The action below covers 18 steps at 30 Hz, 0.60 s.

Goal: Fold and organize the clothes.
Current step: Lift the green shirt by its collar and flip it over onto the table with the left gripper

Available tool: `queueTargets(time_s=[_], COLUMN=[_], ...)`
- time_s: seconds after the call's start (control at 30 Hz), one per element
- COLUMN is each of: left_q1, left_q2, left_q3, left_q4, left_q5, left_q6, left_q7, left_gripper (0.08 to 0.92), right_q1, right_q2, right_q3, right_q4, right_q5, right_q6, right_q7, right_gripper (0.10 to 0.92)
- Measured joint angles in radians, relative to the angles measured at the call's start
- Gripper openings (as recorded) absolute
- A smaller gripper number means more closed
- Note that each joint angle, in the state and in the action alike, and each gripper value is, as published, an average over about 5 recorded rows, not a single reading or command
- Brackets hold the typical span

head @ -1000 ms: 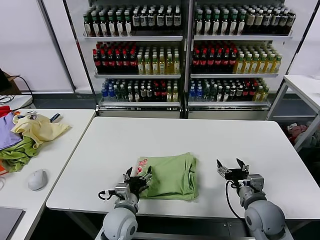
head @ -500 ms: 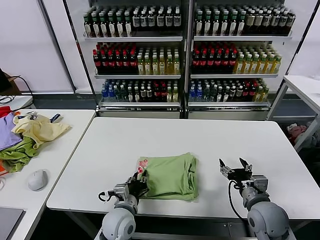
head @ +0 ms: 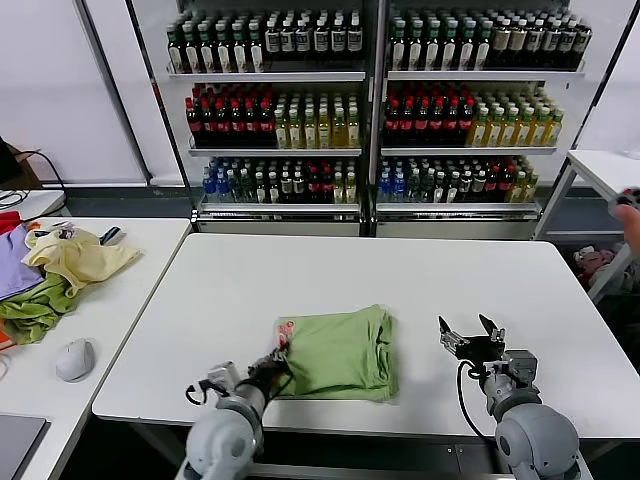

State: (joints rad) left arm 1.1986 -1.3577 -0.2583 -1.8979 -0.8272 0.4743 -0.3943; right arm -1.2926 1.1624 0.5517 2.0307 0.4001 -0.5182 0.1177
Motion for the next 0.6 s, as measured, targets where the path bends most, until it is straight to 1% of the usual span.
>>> queueTargets(time_s=[0.27, 0.6], left_q1=[-0.006, -0.005], left_q2=[0.046, 0.168], left_q3=[-0.170, -0.453], left_q4=[-0.050, -0.108], left_q5=[-0.210, -0.421], left_q6=[0.000, 0.037], left_q7=[-0.001, -0.011], left_gripper=[0.112, 0.112], right_q1=[0.010, 0.014], right_q2=[-0.008, -0.008], right_q3=[-0.003, -0.010], right_q4=[0.001, 0.008], right_q5=[0.007, 0.016], right_q6=[0.002, 0.008], right_q7=[-0.001, -0.005], right_gripper=[0.823, 0.823])
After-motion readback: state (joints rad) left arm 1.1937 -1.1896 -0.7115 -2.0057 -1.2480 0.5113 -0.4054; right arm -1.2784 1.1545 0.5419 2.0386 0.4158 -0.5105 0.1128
